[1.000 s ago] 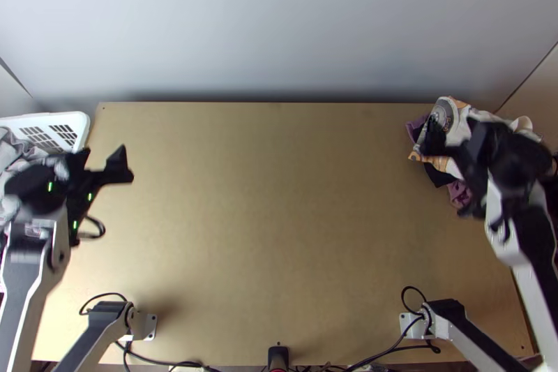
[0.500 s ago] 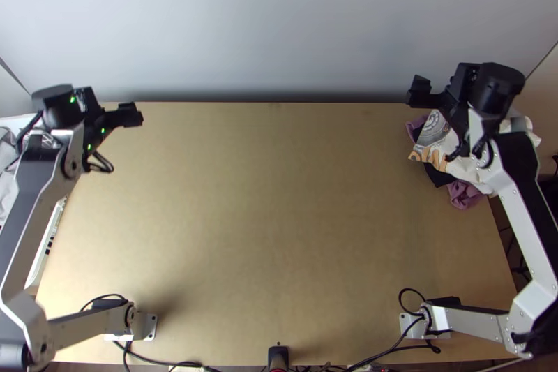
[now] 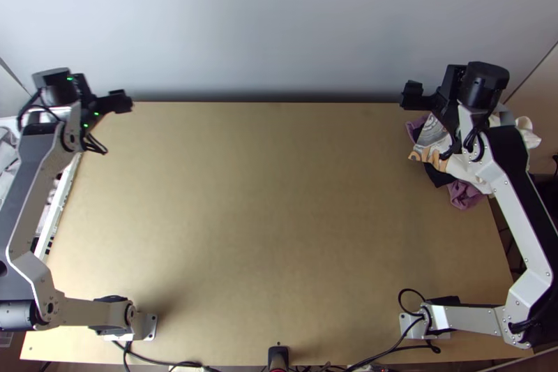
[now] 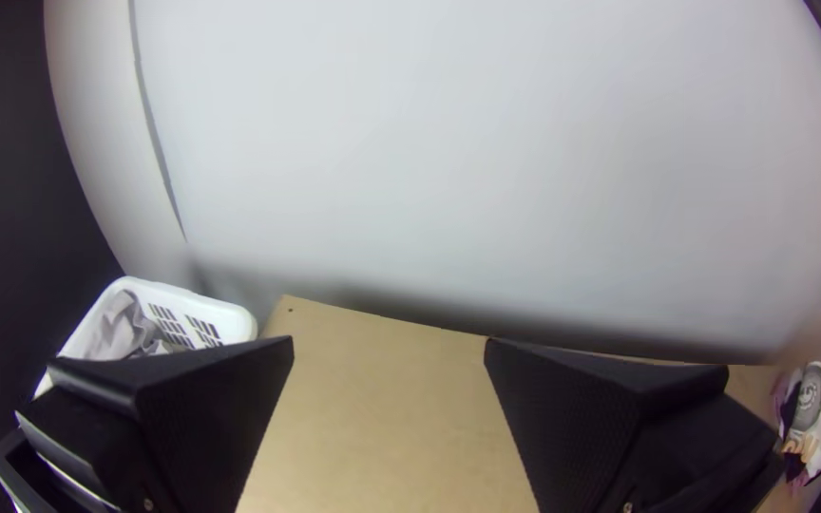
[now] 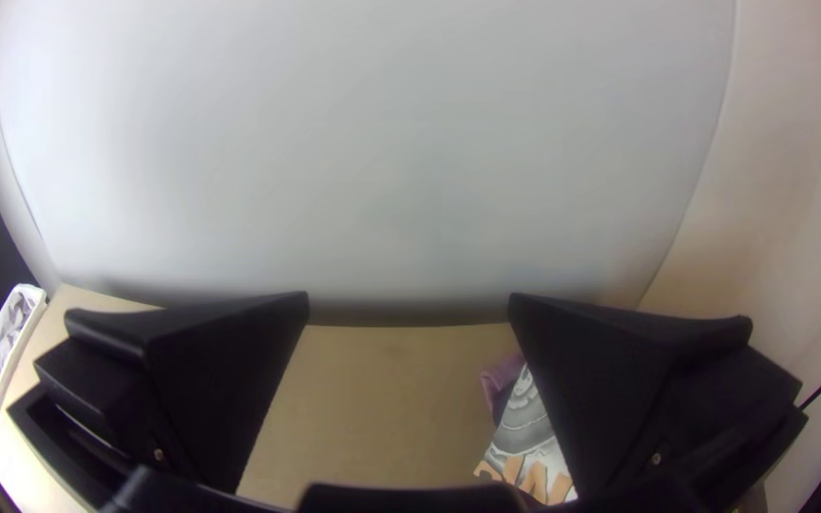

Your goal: Fold the t-shirt

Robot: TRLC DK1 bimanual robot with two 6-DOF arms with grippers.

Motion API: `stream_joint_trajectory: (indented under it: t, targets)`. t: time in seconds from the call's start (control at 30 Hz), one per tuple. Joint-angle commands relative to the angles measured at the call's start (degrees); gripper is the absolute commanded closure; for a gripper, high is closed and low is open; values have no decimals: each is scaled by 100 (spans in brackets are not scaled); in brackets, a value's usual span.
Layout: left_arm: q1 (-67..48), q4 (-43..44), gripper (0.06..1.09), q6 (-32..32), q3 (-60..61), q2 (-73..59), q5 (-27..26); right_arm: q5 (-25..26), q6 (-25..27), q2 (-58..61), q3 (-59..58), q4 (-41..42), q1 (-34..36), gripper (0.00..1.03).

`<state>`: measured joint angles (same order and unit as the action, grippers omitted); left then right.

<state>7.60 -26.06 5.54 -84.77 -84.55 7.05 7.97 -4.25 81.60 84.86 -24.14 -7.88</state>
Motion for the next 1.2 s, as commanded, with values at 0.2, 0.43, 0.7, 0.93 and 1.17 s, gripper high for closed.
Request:
stream_joint_trajectory:
  t: [0.2, 0.43, 0.7, 0.93, 1.17]
  targets:
    - [2158, -83, 11, -378, -22, -536, 7, 73, -23, -443, -752, -20, -188, 5]
    - [3327, -4, 11, -765, 119, -1107, -116, 100, -6, -663, -1191, -20, -223, 5]
    - [4092, 277, 11, -1081, 119, -2012, -309, 109, 38, -821, -1393, 32, -267, 5]
    - [4233, 515, 11, -1196, -31, -2795, -362, 144, 82, -857, -1411, 50, -363, 5]
    - [4277, 515, 11, -1310, -285, -3656, -371, 249, 170, -865, -1411, 67, -513, 5]
